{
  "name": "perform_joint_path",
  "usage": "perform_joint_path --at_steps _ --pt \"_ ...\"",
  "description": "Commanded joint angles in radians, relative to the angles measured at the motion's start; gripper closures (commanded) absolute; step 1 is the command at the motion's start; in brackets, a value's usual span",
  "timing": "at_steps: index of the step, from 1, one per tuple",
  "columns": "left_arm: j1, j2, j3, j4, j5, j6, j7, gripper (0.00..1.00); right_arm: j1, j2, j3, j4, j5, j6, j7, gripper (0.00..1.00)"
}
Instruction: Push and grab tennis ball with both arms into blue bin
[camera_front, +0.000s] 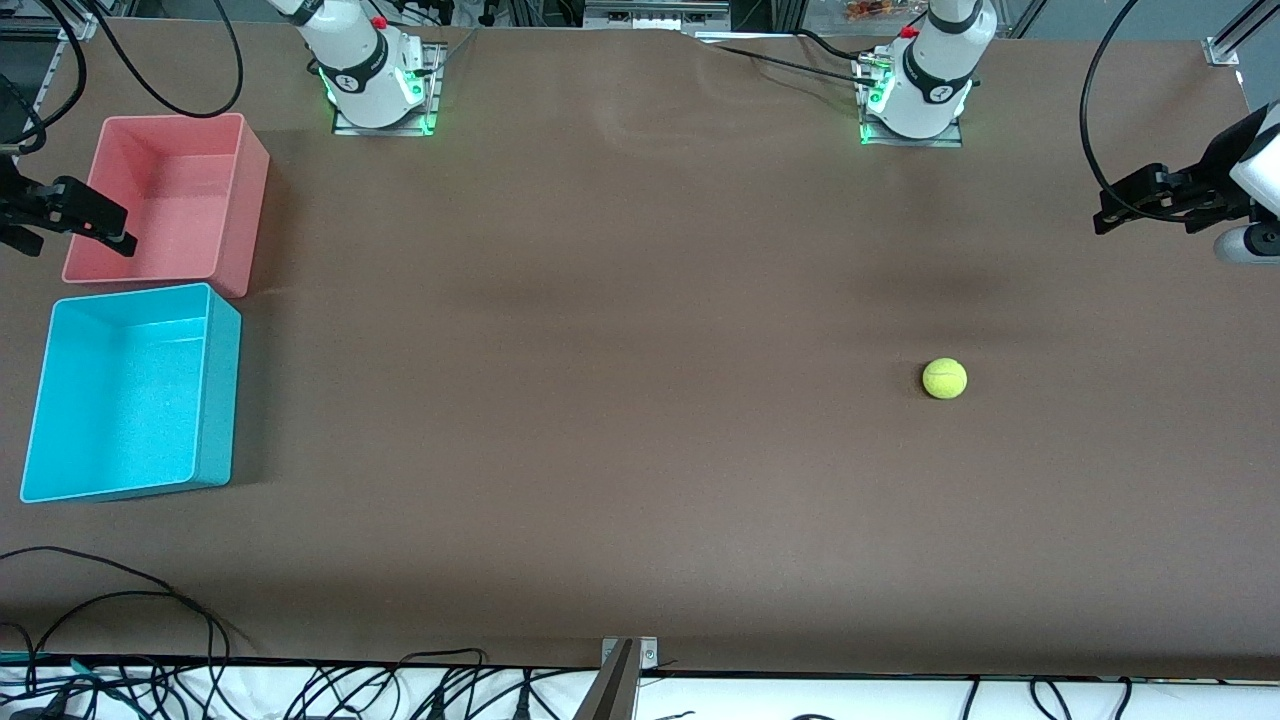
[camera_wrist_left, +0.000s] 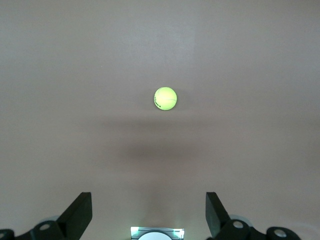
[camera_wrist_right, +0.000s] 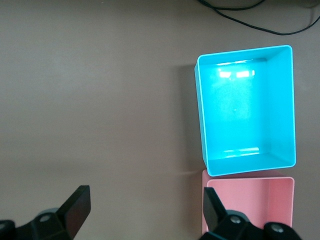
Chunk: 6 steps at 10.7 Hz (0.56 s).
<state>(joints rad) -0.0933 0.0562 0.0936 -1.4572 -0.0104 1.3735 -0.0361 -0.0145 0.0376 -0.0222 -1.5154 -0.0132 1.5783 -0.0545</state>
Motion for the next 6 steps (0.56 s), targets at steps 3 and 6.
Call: perform_joint_path --at_steps 3,6 --pt "-0.009 0.008 0.006 0.021 0.015 -0.001 -0.001 0.00 0.001 0.002 0.002 0.017 0.004 -0.020 -0.001 0.00" --pt "-0.009 0.007 0.003 0.021 0.013 0.007 -0.001 0.00 0.001 0.004 -0.001 0.017 0.012 -0.020 0.005 0.00"
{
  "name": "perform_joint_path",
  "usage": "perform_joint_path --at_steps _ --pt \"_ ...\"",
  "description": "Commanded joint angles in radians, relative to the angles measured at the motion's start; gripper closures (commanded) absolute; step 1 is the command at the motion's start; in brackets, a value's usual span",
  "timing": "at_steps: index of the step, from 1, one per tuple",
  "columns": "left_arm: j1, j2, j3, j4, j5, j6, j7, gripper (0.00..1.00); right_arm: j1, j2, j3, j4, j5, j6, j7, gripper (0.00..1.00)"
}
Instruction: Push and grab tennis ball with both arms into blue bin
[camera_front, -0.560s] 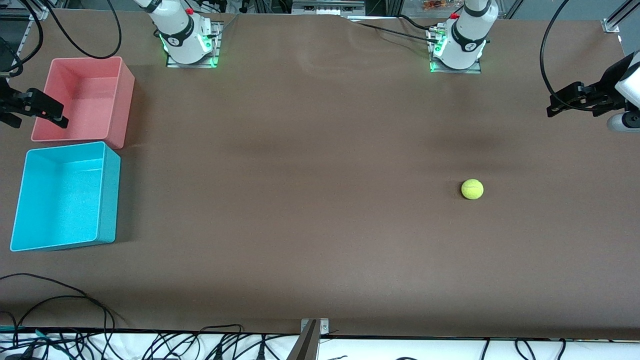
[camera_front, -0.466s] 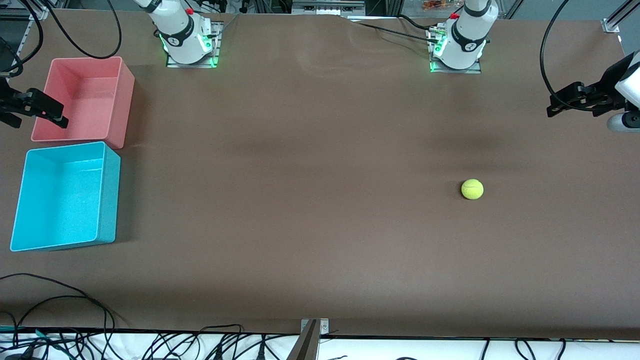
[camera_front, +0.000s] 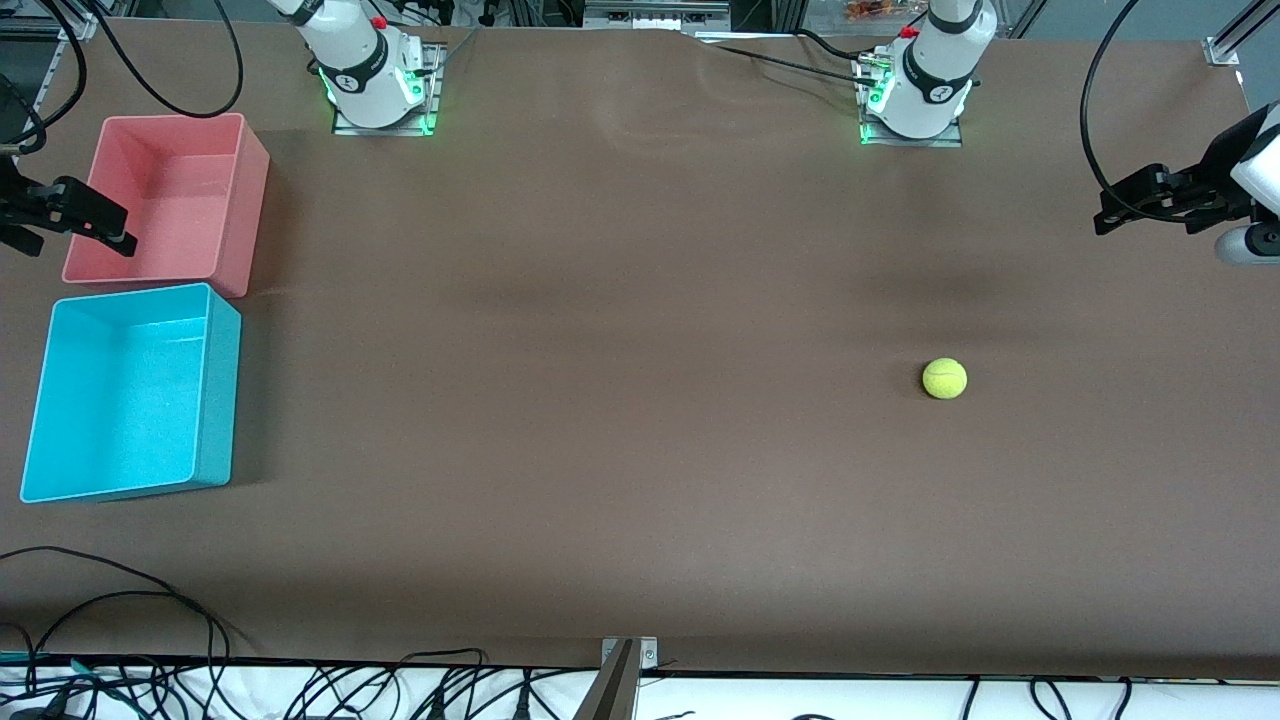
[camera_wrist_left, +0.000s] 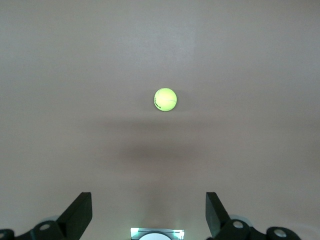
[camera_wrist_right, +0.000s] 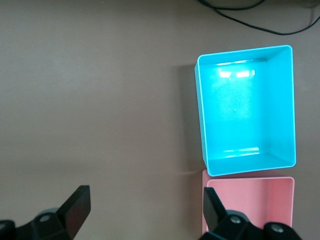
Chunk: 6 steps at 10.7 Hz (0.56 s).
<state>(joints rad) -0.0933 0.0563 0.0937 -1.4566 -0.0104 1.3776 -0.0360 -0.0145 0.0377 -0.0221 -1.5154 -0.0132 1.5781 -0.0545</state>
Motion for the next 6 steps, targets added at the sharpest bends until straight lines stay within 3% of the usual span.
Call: perform_joint_path --at_steps 1,6 --pt "-0.010 0.007 -0.003 0.021 0.015 0.004 -0.001 0.00 0.001 0.004 -0.001 0.017 0.012 -0.017 0.005 0.00" --pt "-0.008 0.007 -0.015 0.021 0.018 0.005 -0.001 0.00 0.001 0.004 -0.001 0.014 0.013 -0.024 0.007 0.00"
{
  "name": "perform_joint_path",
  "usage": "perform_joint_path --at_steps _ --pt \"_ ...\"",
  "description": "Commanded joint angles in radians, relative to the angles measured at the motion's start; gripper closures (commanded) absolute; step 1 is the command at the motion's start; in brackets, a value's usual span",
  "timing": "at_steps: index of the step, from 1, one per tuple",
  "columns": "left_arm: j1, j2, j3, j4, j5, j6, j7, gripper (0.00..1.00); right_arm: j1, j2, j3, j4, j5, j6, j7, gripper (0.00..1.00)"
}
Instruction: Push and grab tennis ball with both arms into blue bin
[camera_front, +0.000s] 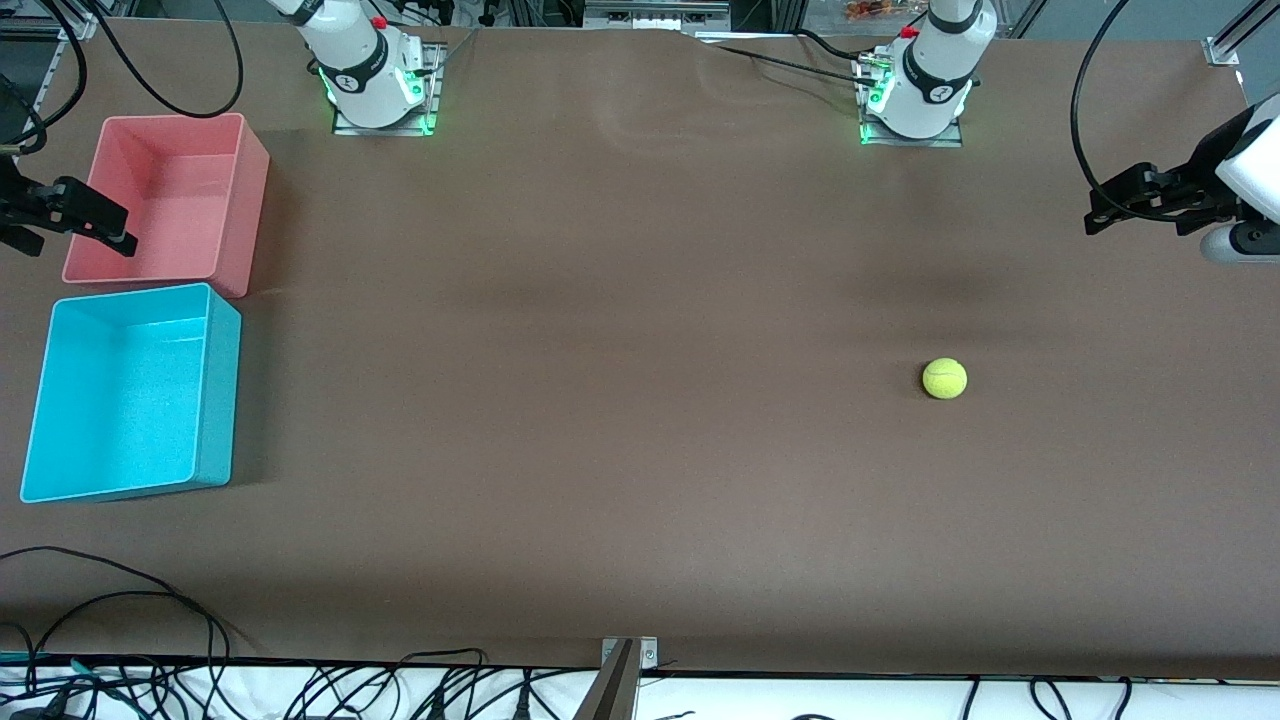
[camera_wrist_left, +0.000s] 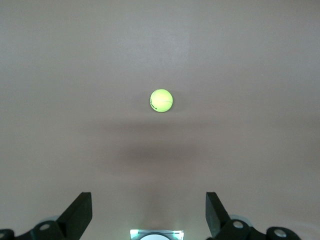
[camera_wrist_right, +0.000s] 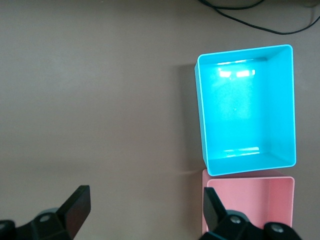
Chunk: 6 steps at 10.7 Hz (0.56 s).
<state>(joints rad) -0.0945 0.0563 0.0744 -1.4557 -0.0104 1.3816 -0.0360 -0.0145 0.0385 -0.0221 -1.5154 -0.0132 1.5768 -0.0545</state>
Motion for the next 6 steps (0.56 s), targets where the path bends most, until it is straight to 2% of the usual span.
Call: perform_joint_path --at_steps 1,6 --pt "-0.007 0.007 0.002 0.020 0.015 0.000 -0.001 0.00 0.001 0.006 0.001 0.014 0.015 -0.024 0.002 0.00" --pt "-0.010 0.007 0.001 0.020 0.013 0.000 -0.001 0.00 0.001 0.015 0.001 0.014 0.013 -0.012 -0.010 0.00"
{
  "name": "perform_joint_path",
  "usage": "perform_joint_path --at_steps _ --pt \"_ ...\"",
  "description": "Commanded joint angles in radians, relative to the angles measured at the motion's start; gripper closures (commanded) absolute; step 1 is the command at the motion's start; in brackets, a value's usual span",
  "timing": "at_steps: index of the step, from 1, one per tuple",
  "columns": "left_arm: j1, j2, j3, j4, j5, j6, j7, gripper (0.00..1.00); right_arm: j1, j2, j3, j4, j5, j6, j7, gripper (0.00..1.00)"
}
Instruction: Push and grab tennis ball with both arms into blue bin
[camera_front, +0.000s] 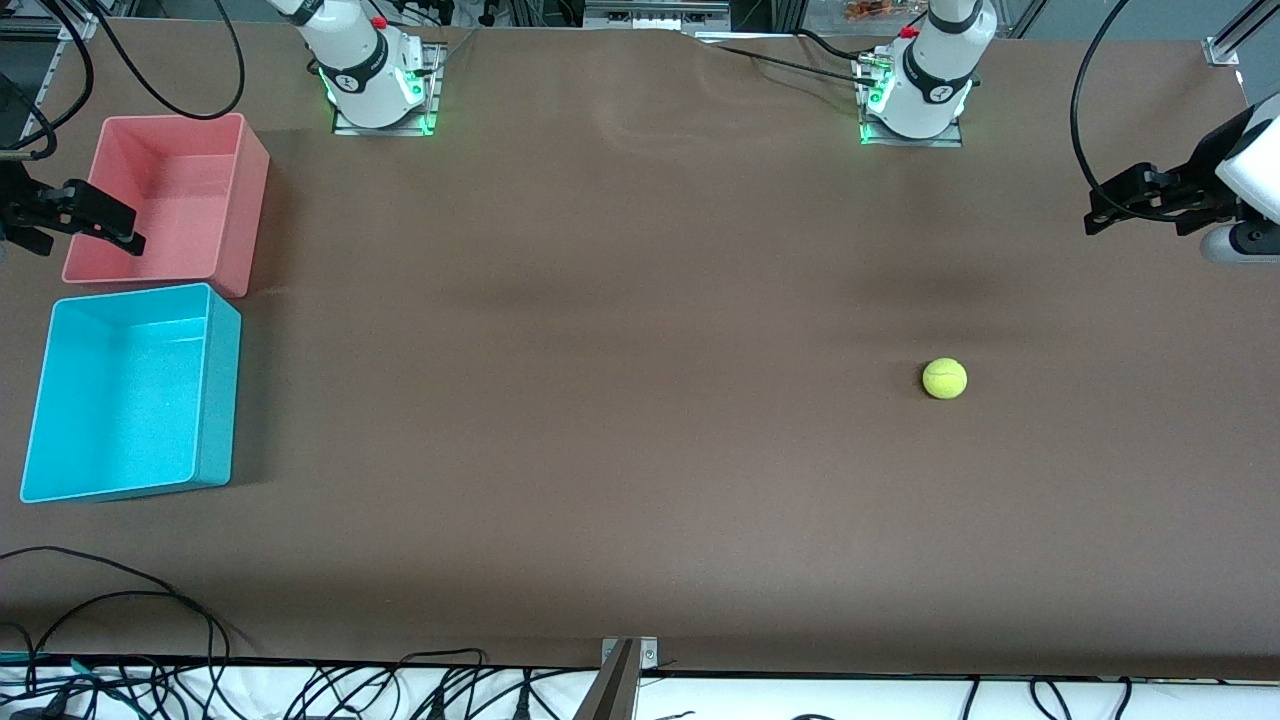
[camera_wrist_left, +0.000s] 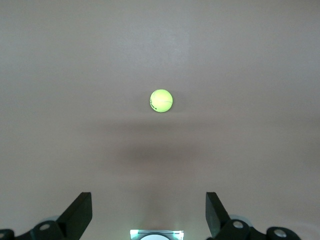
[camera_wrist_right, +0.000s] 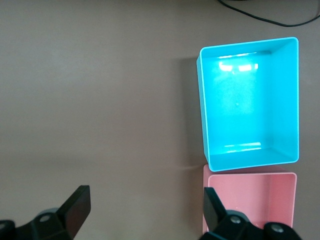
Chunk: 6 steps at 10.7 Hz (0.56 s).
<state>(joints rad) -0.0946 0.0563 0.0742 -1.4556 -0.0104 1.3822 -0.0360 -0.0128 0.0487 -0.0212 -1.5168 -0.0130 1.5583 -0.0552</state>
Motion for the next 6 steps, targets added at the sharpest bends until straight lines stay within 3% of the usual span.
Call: perform_joint_path --at_steps 1,6 --pt "-0.010 0.007 -0.005 0.020 0.015 0.000 -0.001 0.00 -0.001 0.005 0.000 0.015 0.013 0.017 -0.009 0.00" --pt "-0.008 0.007 -0.013 0.018 0.026 0.011 -0.001 0.00 -0.001 0.005 0.000 0.014 0.013 0.008 -0.009 0.00"
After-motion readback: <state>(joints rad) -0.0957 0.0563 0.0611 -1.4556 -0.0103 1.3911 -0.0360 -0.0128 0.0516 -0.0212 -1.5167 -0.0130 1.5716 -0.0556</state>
